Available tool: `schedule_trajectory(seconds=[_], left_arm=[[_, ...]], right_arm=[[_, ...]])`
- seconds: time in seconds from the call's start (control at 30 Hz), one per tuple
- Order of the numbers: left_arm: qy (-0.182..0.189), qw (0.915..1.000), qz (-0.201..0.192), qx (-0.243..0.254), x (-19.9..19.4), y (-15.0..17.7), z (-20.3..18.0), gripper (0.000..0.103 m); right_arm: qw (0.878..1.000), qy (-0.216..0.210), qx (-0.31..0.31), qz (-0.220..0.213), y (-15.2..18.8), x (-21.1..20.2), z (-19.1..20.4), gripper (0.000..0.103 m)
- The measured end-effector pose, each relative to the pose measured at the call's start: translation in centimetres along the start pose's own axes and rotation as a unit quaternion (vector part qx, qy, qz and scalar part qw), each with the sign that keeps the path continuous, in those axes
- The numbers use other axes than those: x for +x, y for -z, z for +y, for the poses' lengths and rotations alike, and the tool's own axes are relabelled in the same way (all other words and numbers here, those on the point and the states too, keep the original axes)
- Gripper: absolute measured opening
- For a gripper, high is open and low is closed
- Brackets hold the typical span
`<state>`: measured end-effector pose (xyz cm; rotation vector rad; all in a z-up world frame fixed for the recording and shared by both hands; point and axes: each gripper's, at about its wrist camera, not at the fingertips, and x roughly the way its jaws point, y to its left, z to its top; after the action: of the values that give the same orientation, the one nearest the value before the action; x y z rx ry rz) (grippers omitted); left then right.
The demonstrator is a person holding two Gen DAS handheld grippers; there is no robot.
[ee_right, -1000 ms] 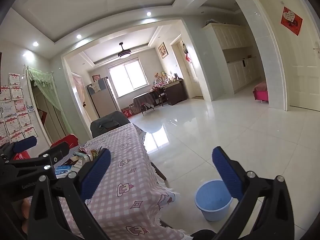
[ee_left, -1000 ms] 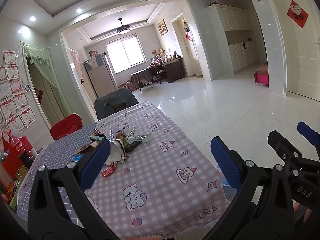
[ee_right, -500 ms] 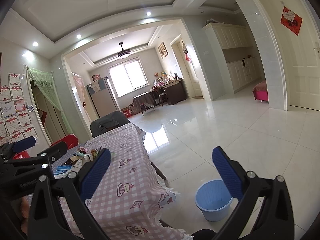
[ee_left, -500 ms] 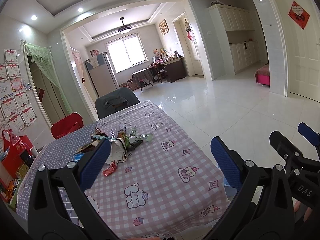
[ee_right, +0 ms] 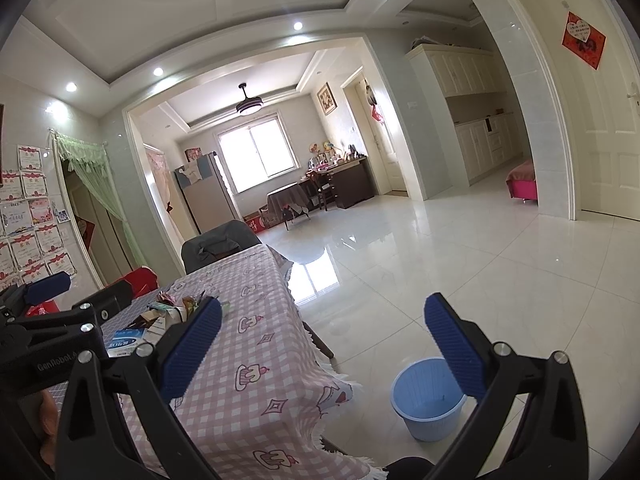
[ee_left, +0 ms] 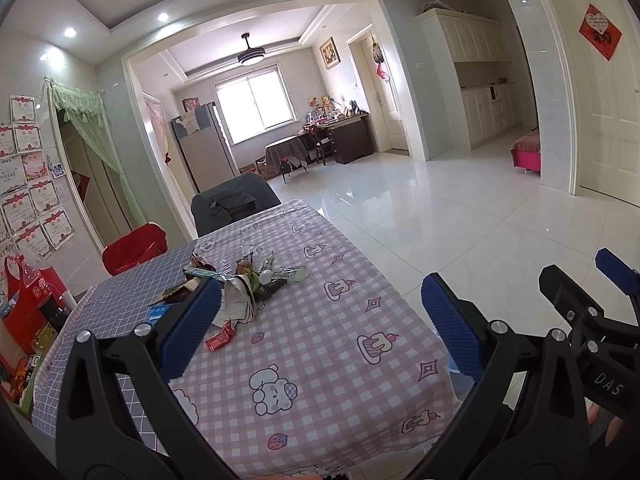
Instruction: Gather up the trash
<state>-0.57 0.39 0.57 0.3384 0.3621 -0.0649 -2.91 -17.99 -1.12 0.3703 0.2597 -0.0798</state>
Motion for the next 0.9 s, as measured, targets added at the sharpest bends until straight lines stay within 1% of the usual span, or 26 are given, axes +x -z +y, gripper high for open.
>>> schedule_trajectory(seconds=[0.9], left_arm=[[0.001,1.0,0.001,-0.001,0.13,0.12,0.13,0.098]], right_arm=[[1.0,-0.001,0.001,0.003,0.67,0.17,0.0,0.099]])
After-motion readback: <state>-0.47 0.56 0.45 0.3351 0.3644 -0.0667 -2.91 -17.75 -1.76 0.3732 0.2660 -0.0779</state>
